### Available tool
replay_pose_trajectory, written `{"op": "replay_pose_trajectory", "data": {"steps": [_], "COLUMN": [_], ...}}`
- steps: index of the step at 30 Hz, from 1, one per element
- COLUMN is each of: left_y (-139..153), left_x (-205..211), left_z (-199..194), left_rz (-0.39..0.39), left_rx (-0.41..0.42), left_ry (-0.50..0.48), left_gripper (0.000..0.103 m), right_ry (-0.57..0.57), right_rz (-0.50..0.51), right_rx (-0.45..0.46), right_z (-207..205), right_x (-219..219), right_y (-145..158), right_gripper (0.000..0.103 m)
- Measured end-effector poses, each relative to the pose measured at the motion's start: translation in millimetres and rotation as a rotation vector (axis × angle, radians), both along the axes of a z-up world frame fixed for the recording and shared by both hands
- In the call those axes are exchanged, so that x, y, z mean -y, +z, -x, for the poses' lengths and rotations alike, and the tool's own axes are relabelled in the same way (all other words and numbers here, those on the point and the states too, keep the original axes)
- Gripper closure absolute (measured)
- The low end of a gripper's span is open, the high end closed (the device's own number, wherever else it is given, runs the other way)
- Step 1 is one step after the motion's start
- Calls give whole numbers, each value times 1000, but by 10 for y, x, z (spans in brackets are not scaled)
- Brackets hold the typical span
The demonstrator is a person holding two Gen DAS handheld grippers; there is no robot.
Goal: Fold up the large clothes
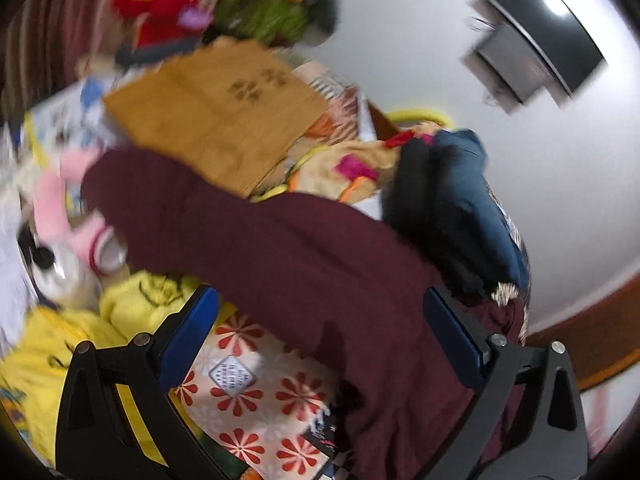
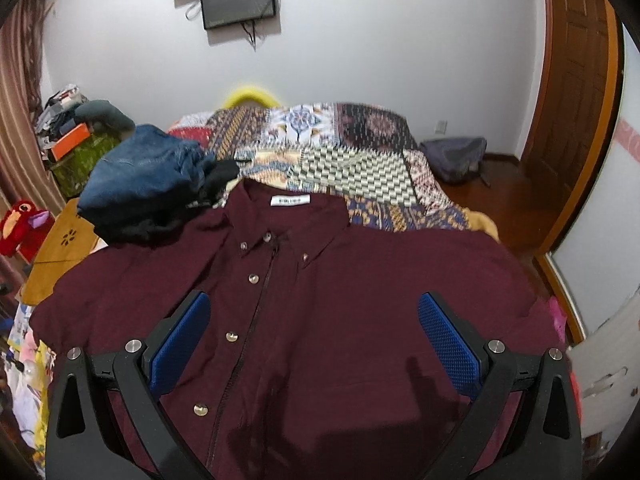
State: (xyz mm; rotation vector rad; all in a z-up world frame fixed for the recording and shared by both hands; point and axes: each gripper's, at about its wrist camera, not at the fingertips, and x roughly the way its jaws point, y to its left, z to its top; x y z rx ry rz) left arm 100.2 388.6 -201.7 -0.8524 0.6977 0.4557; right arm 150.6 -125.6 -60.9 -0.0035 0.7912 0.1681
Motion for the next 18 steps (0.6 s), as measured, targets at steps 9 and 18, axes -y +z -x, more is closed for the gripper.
{"op": "replay_pose_trajectory", "data": {"steps": [9,18], "left_y": [-878,-1194], "left_x": [-617,-968], "left_z": [170,-76], "left_rz": [343,317], "left_rx": [15,-39], "left_ry": [155,192], "left_gripper": [1,56], "right_ry": [-22,-23], "right_rz": [17,37], "right_rx": [-72,-87], "right_z": [-226,-253], "right_x": [-95,-159], "right_y": [-174,-208], "right_gripper": [0,0]}}
